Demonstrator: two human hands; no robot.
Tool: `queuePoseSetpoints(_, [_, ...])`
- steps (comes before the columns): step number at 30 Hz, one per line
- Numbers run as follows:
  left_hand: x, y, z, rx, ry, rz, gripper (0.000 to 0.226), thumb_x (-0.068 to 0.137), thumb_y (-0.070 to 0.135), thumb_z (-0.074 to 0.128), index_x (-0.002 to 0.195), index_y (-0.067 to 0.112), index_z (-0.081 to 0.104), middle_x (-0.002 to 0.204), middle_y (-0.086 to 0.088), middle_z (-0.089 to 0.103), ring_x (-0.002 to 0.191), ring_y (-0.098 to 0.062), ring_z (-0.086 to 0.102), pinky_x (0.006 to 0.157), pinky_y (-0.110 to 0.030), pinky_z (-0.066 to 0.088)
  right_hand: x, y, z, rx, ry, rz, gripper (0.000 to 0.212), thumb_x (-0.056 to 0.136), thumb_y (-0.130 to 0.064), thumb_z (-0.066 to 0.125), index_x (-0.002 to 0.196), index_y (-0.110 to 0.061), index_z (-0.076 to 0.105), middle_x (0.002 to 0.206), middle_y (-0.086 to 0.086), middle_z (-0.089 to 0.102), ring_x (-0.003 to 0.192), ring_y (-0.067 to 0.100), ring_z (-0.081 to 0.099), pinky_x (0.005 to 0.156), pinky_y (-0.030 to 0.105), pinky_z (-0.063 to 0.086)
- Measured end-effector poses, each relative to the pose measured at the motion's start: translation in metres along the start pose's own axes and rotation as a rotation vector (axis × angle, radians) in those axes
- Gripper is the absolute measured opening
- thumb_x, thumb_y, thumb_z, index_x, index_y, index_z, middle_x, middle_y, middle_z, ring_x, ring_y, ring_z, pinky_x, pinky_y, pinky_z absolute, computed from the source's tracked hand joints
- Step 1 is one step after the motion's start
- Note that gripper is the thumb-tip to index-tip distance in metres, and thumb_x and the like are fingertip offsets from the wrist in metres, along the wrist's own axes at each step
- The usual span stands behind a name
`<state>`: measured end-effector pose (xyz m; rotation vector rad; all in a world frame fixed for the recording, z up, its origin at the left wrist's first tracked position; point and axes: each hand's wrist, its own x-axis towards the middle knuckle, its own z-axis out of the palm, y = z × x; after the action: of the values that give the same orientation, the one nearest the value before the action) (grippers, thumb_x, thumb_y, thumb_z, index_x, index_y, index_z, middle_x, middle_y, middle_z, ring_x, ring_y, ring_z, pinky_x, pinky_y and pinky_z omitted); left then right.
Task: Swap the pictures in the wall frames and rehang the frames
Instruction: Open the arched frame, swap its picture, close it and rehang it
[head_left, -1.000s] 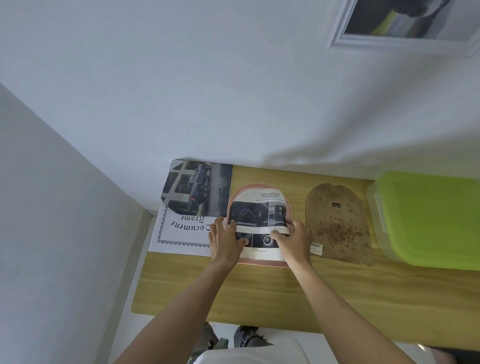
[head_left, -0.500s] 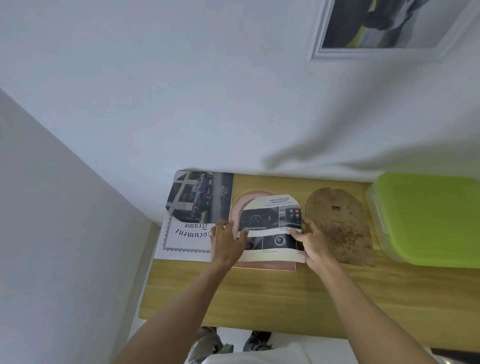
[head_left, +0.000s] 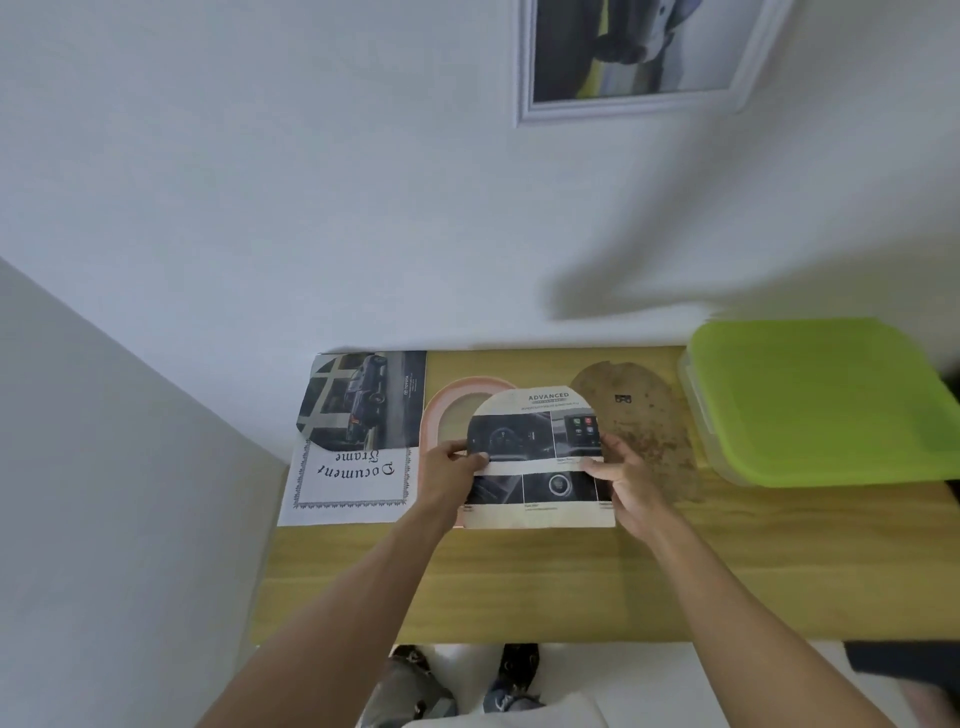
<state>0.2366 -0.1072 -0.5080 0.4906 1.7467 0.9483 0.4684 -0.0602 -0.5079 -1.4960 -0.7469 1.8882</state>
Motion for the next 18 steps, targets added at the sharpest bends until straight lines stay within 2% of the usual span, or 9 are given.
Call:
queuePoseSetpoints(4, [-0.005, 0.003, 0.004, 0.041, -0.039, 0.028, 0.022, 0.087, 0.008, 0.069, 0.108, 0.011, 0.062, 0.095, -0.011, 0.072, 0.080, -0.026, 0.072, 0.067, -0.038, 0.061, -0.014, -0.001, -0.016, -0.479, 0.110, -0.088, 0.043, 0.083, -0.008, 0.075, 0.120, -0.025, 0.060, 0.107, 0.005, 0.073, 0.083, 0.022, 0.074, 0.076, 0.038, 0.057])
queuePoseSetpoints(6, [-0.008, 0.003, 0.008, 0.073, -0.066, 0.059, 0.019, 0.086, 0.007, 0.070, 0.103, 0.010, 0.062, 0.094, -0.011, 0.071, 0.078, -0.023, 0.071, 0.063, -0.034, 0.060, -0.021, -0.002, -0.023, -0.573, 0.135, -0.122, 0.044, 0.084, -0.011, 0.076, 0.123, -0.023, 0.059, 0.111, 0.006, 0.069, 0.083, 0.018, 0.071, 0.068, 0.028, 0.051])
queuePoseSetpoints(8, [-0.012, 0.001, 0.011, 0.116, -0.098, 0.086, 0.017, 0.085, 0.005, 0.071, 0.098, 0.010, 0.062, 0.093, -0.013, 0.071, 0.080, -0.025, 0.071, 0.065, -0.037, 0.060, -0.030, -0.004, -0.029, -0.595, 0.164, -0.130, 0.051, 0.084, -0.009, 0.076, 0.129, -0.021, 0.055, 0.114, 0.008, 0.064, 0.084, 0.014, 0.067, 0.063, 0.022, 0.046])
queuePoseSetpoints(10, [-0.016, -0.005, 0.014, 0.158, -0.125, 0.102, 0.016, 0.083, 0.005, 0.072, 0.094, 0.012, 0.062, 0.093, -0.013, 0.072, 0.084, -0.028, 0.071, 0.073, -0.043, 0.060, -0.037, -0.001, -0.036, -0.616, 0.174, -0.138, 0.063, 0.082, -0.009, 0.078, 0.137, -0.021, 0.052, 0.124, 0.008, 0.061, 0.098, 0.020, 0.066, 0.072, 0.025, 0.048])
queuePoseSetpoints(12, [-0.021, -0.011, 0.019, 0.178, -0.151, 0.110, 0.017, 0.082, 0.006, 0.073, 0.092, 0.013, 0.061, 0.092, -0.012, 0.071, 0.084, -0.028, 0.071, 0.074, -0.044, 0.060, -0.044, 0.001, -0.043, -0.664, 0.174, -0.148, 0.066, 0.081, -0.009, 0.078, 0.140, -0.022, 0.049, 0.129, 0.003, 0.058, 0.111, 0.024, 0.061, 0.084, 0.030, 0.047])
queuePoseSetpoints(15, [-0.031, -0.017, 0.029, 0.204, -0.196, 0.109, 0.017, 0.083, 0.004, 0.072, 0.093, 0.011, 0.059, 0.093, -0.013, 0.069, 0.082, -0.028, 0.070, 0.072, -0.042, 0.060, -0.055, 0.005, -0.057, -0.705, 0.197, -0.145, 0.064, 0.082, -0.008, 0.077, 0.138, -0.023, 0.052, 0.127, -0.001, 0.059, 0.108, 0.016, 0.059, 0.090, 0.032, 0.045])
queuePoseSetpoints(18, [-0.044, -0.027, 0.043, 0.237, -0.218, 0.104, 0.018, 0.082, 0.005, 0.072, 0.093, 0.009, 0.059, 0.093, -0.014, 0.069, 0.082, -0.030, 0.071, 0.073, -0.047, 0.061, -0.064, 0.012, -0.075, -0.778, 0.217, -0.125, 0.063, 0.080, -0.010, 0.077, 0.136, -0.026, 0.052, 0.122, -0.003, 0.063, 0.105, 0.016, 0.061, 0.094, 0.037, 0.047])
